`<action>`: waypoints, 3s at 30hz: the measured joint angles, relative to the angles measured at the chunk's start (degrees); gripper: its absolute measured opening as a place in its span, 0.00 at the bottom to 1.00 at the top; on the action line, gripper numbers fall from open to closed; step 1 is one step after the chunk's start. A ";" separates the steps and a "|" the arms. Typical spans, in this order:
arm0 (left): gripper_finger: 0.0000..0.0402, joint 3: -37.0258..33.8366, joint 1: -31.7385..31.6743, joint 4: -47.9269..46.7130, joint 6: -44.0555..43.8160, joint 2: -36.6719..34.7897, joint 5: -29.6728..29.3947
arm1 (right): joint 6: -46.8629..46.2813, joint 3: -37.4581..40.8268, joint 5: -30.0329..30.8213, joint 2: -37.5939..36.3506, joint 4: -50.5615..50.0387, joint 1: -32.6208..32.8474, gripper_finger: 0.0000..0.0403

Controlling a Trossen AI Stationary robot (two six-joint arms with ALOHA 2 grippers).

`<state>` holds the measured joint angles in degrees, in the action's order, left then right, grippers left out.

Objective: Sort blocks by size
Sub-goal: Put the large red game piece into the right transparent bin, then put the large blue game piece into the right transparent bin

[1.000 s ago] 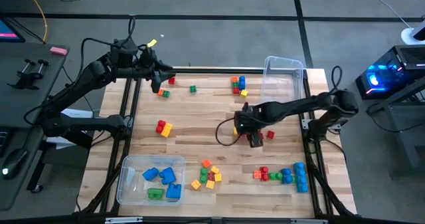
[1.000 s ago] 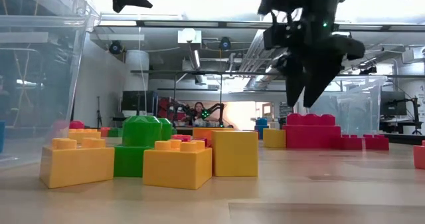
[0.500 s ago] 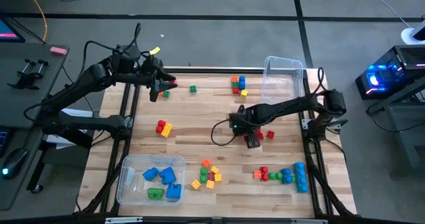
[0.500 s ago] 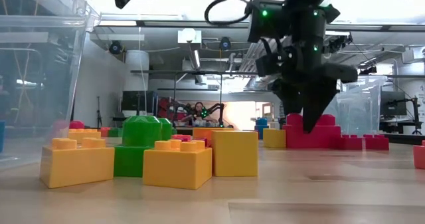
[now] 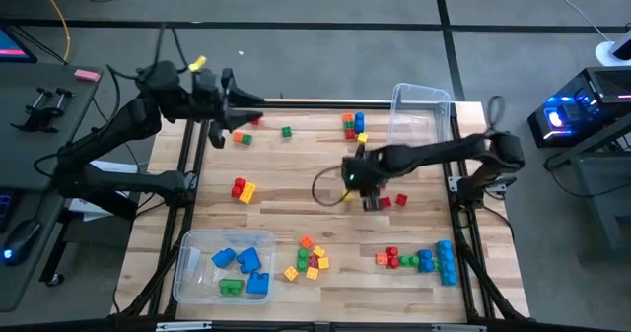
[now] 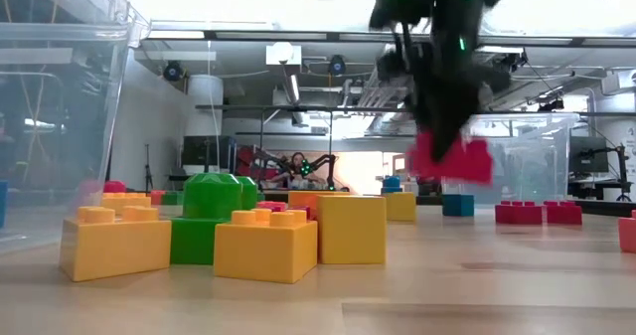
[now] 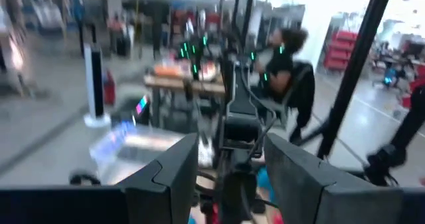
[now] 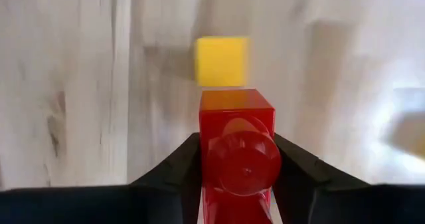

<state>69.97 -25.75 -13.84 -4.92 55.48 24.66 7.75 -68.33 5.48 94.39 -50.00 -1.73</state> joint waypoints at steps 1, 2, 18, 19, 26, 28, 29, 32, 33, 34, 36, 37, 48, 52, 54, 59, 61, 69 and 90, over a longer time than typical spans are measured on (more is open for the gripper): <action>0.40 0.02 -0.13 1.48 1.06 -0.13 -0.04 | -0.17 -1.95 1.49 -1.67 -0.83 -0.43 0.33; 0.40 0.02 -0.18 2.43 2.57 -0.24 -0.23 | -0.20 -3.92 3.04 -3.47 -1.22 -0.93 0.33; 0.40 0.02 0.03 3.36 4.70 4.32 -1.92 | -26.16 -5.15 31.51 -24.32 -13.81 -26.11 0.33; 0.40 0.02 0.08 2.68 3.46 5.03 -1.93 | -28.15 -4.42 31.20 -24.37 -13.81 -27.44 0.33; 0.40 -0.02 0.91 -0.43 -0.21 7.95 -1.70 | -32.93 -4.06 28.91 -24.38 -14.08 -30.18 0.58; 0.40 -0.02 1.19 -0.73 -0.01 8.00 -1.68 | -32.83 -5.30 26.84 -24.38 -14.94 -30.17 0.65; 0.40 -0.02 1.19 -0.92 0.45 8.00 -1.66 | -32.83 -6.00 25.74 -24.42 -15.06 -30.17 0.67; 0.40 -0.02 1.19 -1.21 1.78 8.00 -1.66 | -32.83 -8.81 22.29 -24.39 -15.79 -29.50 0.70; 0.40 -0.02 1.18 -1.39 2.21 8.00 -1.65 | -32.97 -9.95 20.49 -24.41 -15.80 -28.97 0.71; 0.40 -0.02 1.13 -1.50 2.65 8.00 -1.66 | -33.38 -11.05 18.26 -24.45 -15.74 -28.24 0.71; 0.40 -0.02 0.99 -1.64 3.67 8.00 -1.66 | -34.51 -12.93 12.37 -24.46 -15.60 -25.93 0.71; 0.40 -0.02 0.98 -1.69 4.28 8.00 -1.66 | -35.07 -13.59 9.11 -24.46 -15.13 -24.31 0.71; 0.40 -0.02 0.98 -1.87 6.50 8.00 -3.39 | -61.37 -7.73 -9.55 -21.75 -13.07 7.90 0.71; 0.40 -0.02 0.98 -1.89 6.15 8.00 -3.39 | -75.52 -2.45 -17.76 -20.03 -14.59 18.86 0.72; 0.40 -0.02 0.98 -1.85 6.07 8.00 -3.39 | -84.53 0.25 -21.53 -19.41 -17.46 23.21 0.72; 0.40 -0.02 0.98 -1.82 6.13 8.00 -3.41 | -103.96 6.70 -30.04 -19.37 -21.06 31.31 0.72; 0.40 -0.02 0.98 -1.82 6.25 8.00 -3.41 | -108.73 9.38 -32.67 -19.50 -21.24 33.39 0.72; 0.40 -0.02 0.98 -1.80 6.24 8.00 -3.43 | -114.29 18.32 -35.98 -19.50 -19.65 35.94 0.72; 0.40 -0.02 0.98 -1.80 5.54 8.00 -3.47 | -115.50 32.16 -35.50 -19.50 -5.20 34.70 0.66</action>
<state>69.95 -24.77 -15.64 0.62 63.48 21.19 -107.75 -36.17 -30.02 74.89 -55.21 32.97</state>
